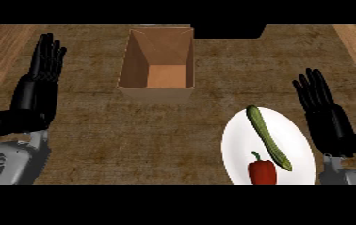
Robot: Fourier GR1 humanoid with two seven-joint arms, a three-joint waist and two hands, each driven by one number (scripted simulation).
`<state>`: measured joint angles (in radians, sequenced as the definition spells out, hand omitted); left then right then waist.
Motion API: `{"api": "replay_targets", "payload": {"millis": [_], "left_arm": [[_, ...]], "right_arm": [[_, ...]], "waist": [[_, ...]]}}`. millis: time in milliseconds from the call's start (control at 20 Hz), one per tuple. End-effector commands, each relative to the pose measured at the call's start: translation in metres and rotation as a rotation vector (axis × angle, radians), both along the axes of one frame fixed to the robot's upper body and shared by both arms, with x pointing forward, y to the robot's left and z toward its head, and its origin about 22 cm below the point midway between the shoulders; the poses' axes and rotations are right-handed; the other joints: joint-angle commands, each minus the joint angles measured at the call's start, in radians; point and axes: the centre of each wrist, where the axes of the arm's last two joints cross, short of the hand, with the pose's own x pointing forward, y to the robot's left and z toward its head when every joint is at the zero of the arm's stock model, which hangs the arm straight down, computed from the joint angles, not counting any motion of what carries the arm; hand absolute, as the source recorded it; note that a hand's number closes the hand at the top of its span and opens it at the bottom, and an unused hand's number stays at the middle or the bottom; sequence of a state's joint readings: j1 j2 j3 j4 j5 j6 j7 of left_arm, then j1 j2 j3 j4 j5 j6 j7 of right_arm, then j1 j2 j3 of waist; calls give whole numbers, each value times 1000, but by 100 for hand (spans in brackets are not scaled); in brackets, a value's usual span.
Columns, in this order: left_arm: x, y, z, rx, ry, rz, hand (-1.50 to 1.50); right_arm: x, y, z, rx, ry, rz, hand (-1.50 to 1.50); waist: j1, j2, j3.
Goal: Pick the squash from the plate and place it in the cardboard box
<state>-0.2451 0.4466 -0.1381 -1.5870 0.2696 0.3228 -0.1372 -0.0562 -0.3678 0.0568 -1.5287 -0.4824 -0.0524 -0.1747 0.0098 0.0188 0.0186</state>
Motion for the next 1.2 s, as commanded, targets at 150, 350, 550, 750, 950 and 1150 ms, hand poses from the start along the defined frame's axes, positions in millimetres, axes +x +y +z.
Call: {"api": "replay_targets", "payload": {"millis": [150,350,550,750,950,1150], "left_arm": [[-13,60,-30,222,245,201,0],[-25,67,-57,275,378,207,0],[-27,81,-63,308,459,254,0],[-20,77,-65,335,447,273,0],[-17,73,-60,336,449,240,0],[-19,63,-67,335,466,230,0]], "right_arm": [[10,0,16,-106,-33,497,-150],[31,-13,106,-697,-320,589,-150],[9,-36,10,-474,-213,803,-150],[24,-61,-1,-359,-322,876,-150],[44,-87,26,-544,-420,840,-150],[51,-79,36,-900,-457,932,-150]], "waist": [[31,-10,-14],[62,-36,-29],[33,8,-8],[35,7,-9],[53,6,-8],[54,-2,-12]]}}
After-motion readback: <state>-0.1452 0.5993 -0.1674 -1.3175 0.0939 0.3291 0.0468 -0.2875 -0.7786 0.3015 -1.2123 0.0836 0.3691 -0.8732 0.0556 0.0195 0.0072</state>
